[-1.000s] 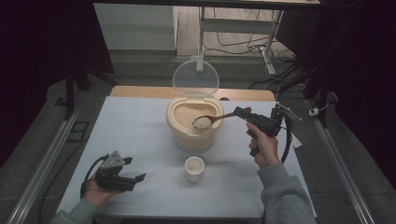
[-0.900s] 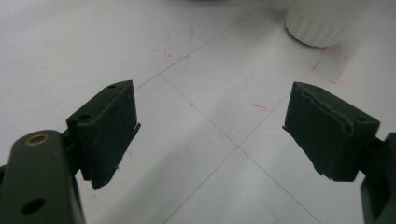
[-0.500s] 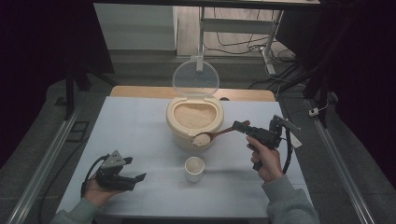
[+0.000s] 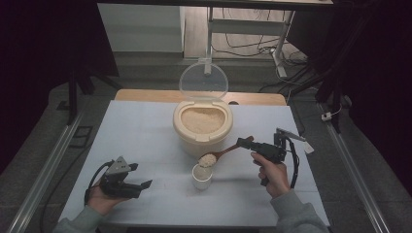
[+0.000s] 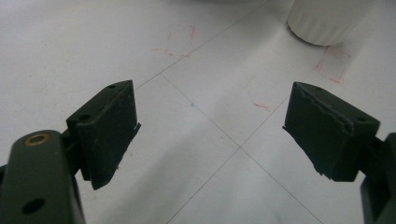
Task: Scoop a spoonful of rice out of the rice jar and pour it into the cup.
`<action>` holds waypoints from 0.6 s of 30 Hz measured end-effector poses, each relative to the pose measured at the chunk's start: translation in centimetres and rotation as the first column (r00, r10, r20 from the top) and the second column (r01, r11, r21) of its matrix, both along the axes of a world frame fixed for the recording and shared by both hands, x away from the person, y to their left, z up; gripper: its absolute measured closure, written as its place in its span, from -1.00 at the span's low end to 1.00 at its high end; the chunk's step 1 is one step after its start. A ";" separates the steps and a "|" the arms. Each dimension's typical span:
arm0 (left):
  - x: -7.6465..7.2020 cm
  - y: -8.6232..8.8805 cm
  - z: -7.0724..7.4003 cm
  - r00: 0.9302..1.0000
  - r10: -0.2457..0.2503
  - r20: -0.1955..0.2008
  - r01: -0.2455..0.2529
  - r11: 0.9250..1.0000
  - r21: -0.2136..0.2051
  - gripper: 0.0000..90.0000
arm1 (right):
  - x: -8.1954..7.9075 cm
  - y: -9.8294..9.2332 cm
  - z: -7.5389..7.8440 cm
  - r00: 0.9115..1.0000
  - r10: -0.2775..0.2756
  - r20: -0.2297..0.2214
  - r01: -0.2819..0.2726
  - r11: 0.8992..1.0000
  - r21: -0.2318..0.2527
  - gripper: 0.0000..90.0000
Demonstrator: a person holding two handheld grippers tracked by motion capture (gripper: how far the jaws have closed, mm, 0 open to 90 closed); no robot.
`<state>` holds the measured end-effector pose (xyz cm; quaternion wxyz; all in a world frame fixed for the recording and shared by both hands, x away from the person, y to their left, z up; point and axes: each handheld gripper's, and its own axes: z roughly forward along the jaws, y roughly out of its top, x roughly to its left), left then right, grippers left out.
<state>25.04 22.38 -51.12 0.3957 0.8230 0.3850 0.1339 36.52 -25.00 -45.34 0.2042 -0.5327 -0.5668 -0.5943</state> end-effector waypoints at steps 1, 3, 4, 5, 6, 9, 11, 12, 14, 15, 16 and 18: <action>0.0 0.0 0.0 1.000 0.000 0.000 0.000 1.000 0.000 -0.62 | 0.0 0.1 0.0 1.000 0.001 0.003 -0.001 1.000 -0.010 0.84; 0.0 0.0 0.0 1.000 -0.001 -0.001 0.001 1.000 0.001 -0.62 | 0.0 0.3 0.0 1.000 0.004 0.014 -0.003 1.000 -0.030 0.84; 0.0 0.0 0.0 1.000 -0.001 -0.001 0.001 1.000 0.001 -0.62 | 0.0 0.4 0.1 1.000 0.007 0.014 -0.006 0.999 -0.039 0.84; 0.0 0.0 0.0 1.000 -0.001 -0.001 0.001 1.000 0.001 -0.62 | 0.0 0.4 0.1 1.000 0.007 0.017 -0.006 0.999 -0.046 0.84; 0.0 0.0 0.0 1.000 -0.001 -0.002 0.001 1.000 0.001 -0.62 | 0.0 0.5 0.1 1.000 0.009 0.024 -0.008 0.998 -0.057 0.84; 0.0 0.0 0.0 1.000 -0.003 -0.002 0.003 1.000 0.002 -0.62 | -0.1 0.8 0.2 0.999 0.014 0.041 -0.011 0.996 -0.089 0.84; 0.0 0.0 -0.1 1.000 -0.004 -0.003 0.004 1.000 0.004 -0.62 | -0.2 1.1 0.4 0.998 0.021 0.056 -0.015 0.994 -0.113 0.84; 0.0 0.0 -0.1 1.000 -0.005 -0.003 0.005 1.000 0.005 -0.62 | -0.2 1.2 0.5 0.998 0.020 0.065 -0.012 0.993 -0.122 0.84; 0.0 0.0 -0.1 1.000 -0.006 -0.003 0.006 1.000 0.005 -0.62 | -0.3 1.4 0.7 0.996 0.027 0.084 -0.015 0.989 -0.144 0.84; 0.0 0.0 -0.1 1.000 -0.006 -0.003 0.006 1.000 0.005 -0.62 | -0.4 1.6 0.9 0.995 0.032 0.094 -0.017 0.988 -0.155 0.84; 0.0 0.0 -0.1 1.000 -0.006 -0.004 0.006 1.000 0.005 -0.62 | -0.4 1.7 1.0 0.994 0.035 0.105 -0.017 0.986 -0.165 0.84; 0.0 0.0 -0.1 1.000 -0.005 -0.003 0.005 1.000 0.005 -0.62 | -0.6 1.9 1.3 0.992 0.042 0.122 -0.020 0.985 -0.174 0.84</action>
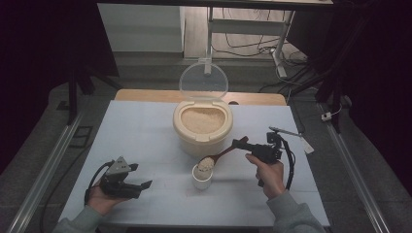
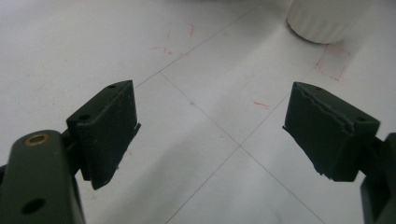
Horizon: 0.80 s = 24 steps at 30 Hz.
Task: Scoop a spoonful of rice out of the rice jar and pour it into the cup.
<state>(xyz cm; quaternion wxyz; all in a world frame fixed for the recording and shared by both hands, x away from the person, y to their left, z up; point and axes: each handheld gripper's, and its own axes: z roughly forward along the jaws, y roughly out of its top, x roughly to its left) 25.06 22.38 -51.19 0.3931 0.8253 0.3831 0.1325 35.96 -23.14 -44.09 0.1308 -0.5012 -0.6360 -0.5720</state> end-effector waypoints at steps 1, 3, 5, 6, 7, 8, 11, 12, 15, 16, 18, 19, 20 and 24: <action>0.0 0.0 0.0 1.000 -0.001 -0.001 0.001 1.000 0.000 -0.62 | -0.1 0.1 0.1 1.000 0.002 0.011 -0.002 1.000 -0.008 0.84; 0.0 0.0 0.0 1.000 -0.001 0.000 0.001 1.000 0.002 -0.62 | -0.2 0.3 0.3 1.000 0.006 0.030 -0.005 1.000 -0.024 0.84; 0.0 0.0 0.0 1.000 -0.001 0.000 0.001 1.000 0.001 -0.62 | -0.3 0.4 0.4 0.999 0.010 0.046 -0.008 0.999 -0.032 0.84; 0.0 0.0 0.0 1.000 -0.001 0.000 0.001 1.000 0.001 -0.62 | -0.3 0.4 0.5 0.999 0.011 0.052 -0.010 0.999 -0.033 0.84; 0.0 0.0 0.0 1.000 -0.001 0.000 0.001 1.000 0.001 -0.62 | -0.4 0.5 0.6 0.998 0.013 0.059 -0.011 0.999 -0.037 0.84; 0.0 0.0 0.0 1.000 -0.001 0.000 0.001 1.000 0.001 -0.62 | -0.5 0.5 0.6 0.997 0.017 0.069 -0.014 0.999 -0.042 0.84; 0.0 0.0 0.0 1.000 -0.001 0.000 0.001 1.000 0.002 -0.62 | -0.8 0.6 1.0 0.994 0.027 0.107 -0.022 0.998 -0.052 0.84; 0.0 0.0 0.0 1.000 -0.001 -0.001 0.001 1.000 0.003 -0.62 | -0.9 0.6 1.1 0.991 0.031 0.126 -0.025 0.998 -0.056 0.84; 0.0 0.0 0.0 1.000 0.000 0.000 0.000 1.000 0.002 -0.62 | -1.3 0.7 1.5 0.983 0.048 0.180 -0.036 0.997 -0.074 0.84; 0.0 0.0 0.0 1.000 -0.001 0.000 0.001 1.000 0.002 -0.62 | -1.4 0.7 1.7 0.978 0.054 0.201 -0.038 0.996 -0.085 0.84; 0.0 -0.1 0.0 1.000 0.000 0.000 0.000 1.000 0.003 -0.62 | -1.7 0.8 1.9 0.968 0.067 0.240 -0.043 0.994 -0.101 0.84; 0.0 -0.1 -0.1 1.000 0.000 0.000 0.000 1.000 0.004 -0.62 | -1.9 0.9 2.0 0.964 0.076 0.255 -0.049 0.993 -0.108 0.84; 0.0 0.0 -0.1 1.000 -0.001 0.000 0.001 1.000 0.005 -0.62 | -1.9 0.9 2.1 0.962 0.081 0.262 -0.053 0.992 -0.112 0.84; 0.0 0.0 -0.1 1.000 -0.002 -0.001 0.002 1.000 0.007 -0.62 | -2.1 1.0 2.2 0.954 0.093 0.285 -0.059 0.990 -0.125 0.84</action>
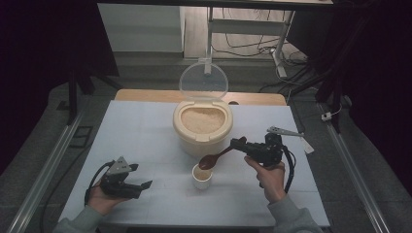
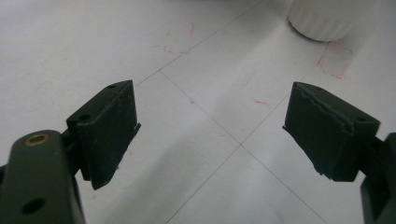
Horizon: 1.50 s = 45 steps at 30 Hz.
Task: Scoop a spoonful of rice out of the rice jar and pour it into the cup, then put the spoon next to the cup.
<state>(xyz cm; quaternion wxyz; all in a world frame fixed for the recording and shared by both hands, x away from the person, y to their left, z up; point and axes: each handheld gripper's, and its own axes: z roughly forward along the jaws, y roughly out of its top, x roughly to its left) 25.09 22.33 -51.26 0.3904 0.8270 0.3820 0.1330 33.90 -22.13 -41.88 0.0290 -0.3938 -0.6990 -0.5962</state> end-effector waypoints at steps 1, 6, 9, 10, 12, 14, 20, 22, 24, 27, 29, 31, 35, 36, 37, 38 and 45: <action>0.0 0.0 0.0 1.000 0.000 0.000 0.000 1.000 0.000 -0.62 | 0.0 0.0 0.0 1.000 0.001 0.001 -0.001 1.000 0.000 0.84; 0.0 0.0 0.0 1.000 0.001 0.000 -0.001 1.000 0.000 -0.62 | 0.0 -0.2 -0.2 1.000 0.002 0.008 -0.002 1.000 0.003 0.84; 0.0 0.0 0.0 1.000 0.002 0.001 -0.002 1.000 -0.001 -0.62 | 0.1 -0.5 -0.2 1.000 0.002 0.005 -0.002 1.000 0.016 0.84; 0.0 0.0 0.0 1.000 0.002 0.001 -0.002 1.000 0.000 -0.62 | 0.2 -0.7 -0.2 1.000 -0.003 0.008 0.002 1.000 0.020 0.84; 0.0 0.0 0.0 1.000 0.003 0.001 -0.003 1.000 -0.001 -0.62 | 0.2 -1.2 0.0 1.000 -0.004 0.013 0.003 1.000 0.028 0.84; 0.0 0.0 0.0 1.000 0.003 0.001 -0.003 1.000 -0.002 -0.62 | 0.2 -1.8 0.3 1.000 -0.006 0.021 0.005 0.999 0.038 0.84; 0.0 0.1 0.0 1.000 0.005 0.002 -0.005 1.000 -0.004 -0.62 | 0.3 -3.9 1.2 1.000 0.014 0.006 -0.015 0.999 0.050 0.84; -0.1 0.1 0.0 1.000 0.005 0.004 -0.005 1.000 -0.002 -0.62 | 0.3 -4.5 1.3 1.000 0.024 -0.002 -0.024 0.999 0.036 0.84; -0.1 0.1 0.1 1.000 0.004 0.004 -0.003 1.000 -0.001 -0.62 | 0.2 -4.7 1.3 0.999 0.032 -0.009 -0.032 0.999 0.024 0.84; 0.0 0.1 0.1 1.000 0.001 0.004 -0.001 1.000 -0.002 -0.62 | 0.2 -4.8 1.2 0.998 0.057 -0.023 -0.057 0.998 -0.008 0.84; 0.0 0.1 0.0 1.000 0.002 0.003 -0.002 1.000 -0.003 -0.62 | 0.3 -4.7 1.1 0.997 0.075 -0.036 -0.076 0.997 -0.033 0.84; 0.0 0.0 0.0 1.000 0.001 0.003 -0.001 1.000 0.000 -0.62 | 0.3 -4.5 0.9 0.994 0.101 -0.049 -0.104 0.993 -0.058 0.84; 0.0 0.1 0.0 1.000 0.001 0.004 -0.001 1.000 -0.002 -0.62 | 0.3 -3.9 0.4 0.986 0.144 -0.084 -0.152 0.983 -0.103 0.84; 0.0 0.1 0.0 1.000 0.001 0.004 -0.001 1.000 -0.002 -0.62 | 0.3 -3.7 0.2 0.984 0.154 -0.092 -0.165 0.979 -0.117 0.84; 0.0 0.1 0.0 1.000 0.001 0.004 -0.001 1.000 -0.002 -0.62 | 0.3 -3.5 0.0 0.981 0.164 -0.101 -0.176 0.976 -0.131 0.84; 0.0 0.1 0.0 1.000 0.001 0.004 -0.001 1.000 -0.001 -0.62 | 0.3 -3.3 -0.2 0.979 0.171 -0.109 -0.186 0.972 -0.141 0.84; 0.0 0.1 0.1 1.000 0.000 0.005 0.000 1.000 -0.001 -0.62 | 0.5 -1.4 -1.5 0.955 0.244 -0.171 -0.275 0.941 -0.196 0.84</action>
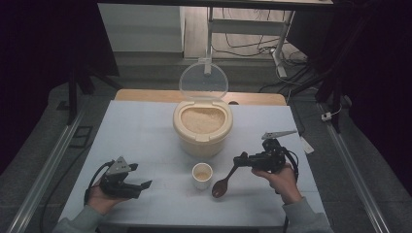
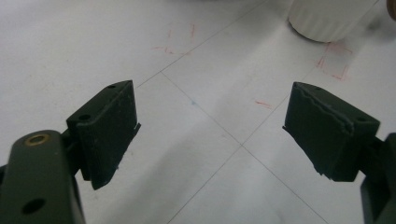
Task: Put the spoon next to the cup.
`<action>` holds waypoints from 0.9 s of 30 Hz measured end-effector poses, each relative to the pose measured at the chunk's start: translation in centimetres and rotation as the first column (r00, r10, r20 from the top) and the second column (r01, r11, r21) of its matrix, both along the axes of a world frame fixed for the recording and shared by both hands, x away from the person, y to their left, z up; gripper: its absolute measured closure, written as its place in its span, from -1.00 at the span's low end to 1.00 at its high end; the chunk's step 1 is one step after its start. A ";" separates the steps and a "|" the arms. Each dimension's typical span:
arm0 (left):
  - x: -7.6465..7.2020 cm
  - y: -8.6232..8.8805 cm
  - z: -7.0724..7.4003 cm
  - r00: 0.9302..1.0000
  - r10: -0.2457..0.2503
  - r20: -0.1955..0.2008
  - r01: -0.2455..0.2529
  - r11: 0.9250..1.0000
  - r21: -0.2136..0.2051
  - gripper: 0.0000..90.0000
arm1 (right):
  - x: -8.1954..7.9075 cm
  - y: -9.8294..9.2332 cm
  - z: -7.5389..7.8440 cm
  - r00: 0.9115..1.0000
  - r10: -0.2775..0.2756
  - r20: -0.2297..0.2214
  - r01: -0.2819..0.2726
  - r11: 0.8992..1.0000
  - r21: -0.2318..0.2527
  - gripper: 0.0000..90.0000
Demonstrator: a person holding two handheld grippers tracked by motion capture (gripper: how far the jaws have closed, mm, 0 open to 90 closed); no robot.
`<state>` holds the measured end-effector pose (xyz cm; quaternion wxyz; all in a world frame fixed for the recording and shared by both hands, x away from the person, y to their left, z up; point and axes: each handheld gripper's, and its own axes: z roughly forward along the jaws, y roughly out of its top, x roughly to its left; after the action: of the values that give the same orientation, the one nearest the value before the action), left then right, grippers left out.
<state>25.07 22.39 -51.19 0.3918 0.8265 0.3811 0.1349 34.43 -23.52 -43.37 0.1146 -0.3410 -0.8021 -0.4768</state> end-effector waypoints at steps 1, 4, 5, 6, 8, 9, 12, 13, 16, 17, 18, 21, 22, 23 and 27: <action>0.0 0.0 0.0 1.000 0.000 0.000 0.000 1.000 0.001 -0.62 | 0.0 0.2 -0.1 1.000 0.011 -0.009 -0.011 1.000 -0.011 0.84; 0.0 0.0 0.0 1.000 -0.001 -0.001 0.001 1.000 0.002 -0.62 | 0.1 1.0 -0.5 0.998 0.045 -0.038 -0.047 0.998 -0.051 0.84; 0.0 0.0 0.0 1.000 -0.001 -0.001 0.001 1.000 0.002 -0.62 | 0.1 1.2 -0.6 0.997 0.055 -0.046 -0.058 0.997 -0.059 0.84; 0.0 0.0 0.0 1.000 -0.001 -0.001 0.001 1.000 0.002 -0.62 | 0.2 1.4 -0.7 0.996 0.067 -0.052 -0.070 0.995 -0.067 0.84; 0.0 0.0 0.0 1.000 -0.002 -0.001 0.002 1.000 0.003 -0.62 | 0.4 1.9 -1.0 0.994 0.082 -0.068 -0.087 0.993 -0.076 0.84; 0.0 0.0 0.0 1.000 -0.002 -0.001 0.002 1.000 0.002 -0.62 | 0.4 2.1 -1.0 0.994 0.085 -0.072 -0.091 0.993 -0.076 0.84; 0.0 0.0 0.0 1.000 -0.003 -0.001 0.003 1.000 0.004 -0.62 | 0.8 2.5 -1.2 0.994 0.086 -0.071 -0.091 0.993 -0.077 0.82; 0.0 0.0 0.0 1.000 -0.003 -0.001 0.003 1.000 0.004 -0.62 | 1.0 2.6 -1.2 0.994 0.084 -0.067 -0.089 0.993 -0.080 0.81; 0.0 0.0 0.0 1.000 -0.005 -0.001 0.005 1.000 0.005 -0.62 | 1.4 2.8 -1.6 0.997 0.066 -0.051 -0.071 0.993 -0.095 0.77; 0.0 0.0 0.0 1.000 -0.005 -0.001 0.005 1.000 0.005 -0.62 | 1.6 2.9 -1.7 0.998 0.054 -0.040 -0.058 0.993 -0.101 0.75; 0.0 0.0 0.0 1.000 -0.005 -0.001 0.005 1.000 0.005 -0.62 | 1.8 2.9 -1.9 0.999 0.046 -0.030 -0.049 0.993 -0.106 0.73; 0.0 -0.1 0.0 1.000 -0.004 -0.001 0.004 1.000 0.005 -0.62 | 2.1 3.0 -2.3 1.000 0.022 0.001 -0.022 0.993 -0.113 0.68; 0.0 0.0 0.0 1.000 -0.005 -0.001 0.005 1.000 0.006 -0.62 | 2.2 3.1 -2.4 1.000 0.016 0.009 -0.015 0.993 -0.116 0.66; 0.0 0.0 0.0 1.000 -0.005 -0.001 0.005 1.000 0.006 -0.62 | 2.3 3.2 -2.6 0.999 0.010 0.031 -0.006 0.992 -0.127 0.64; 0.0 -0.1 -0.1 1.000 -0.007 -0.002 0.007 1.000 0.007 -0.62 | 2.3 3.3 -3.2 0.995 -0.013 0.094 0.027 0.988 -0.152 0.55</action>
<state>25.10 22.33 -51.25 0.3889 0.8293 0.3781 0.1344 36.77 -20.19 -46.53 0.0459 -0.3345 -0.8373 -0.4300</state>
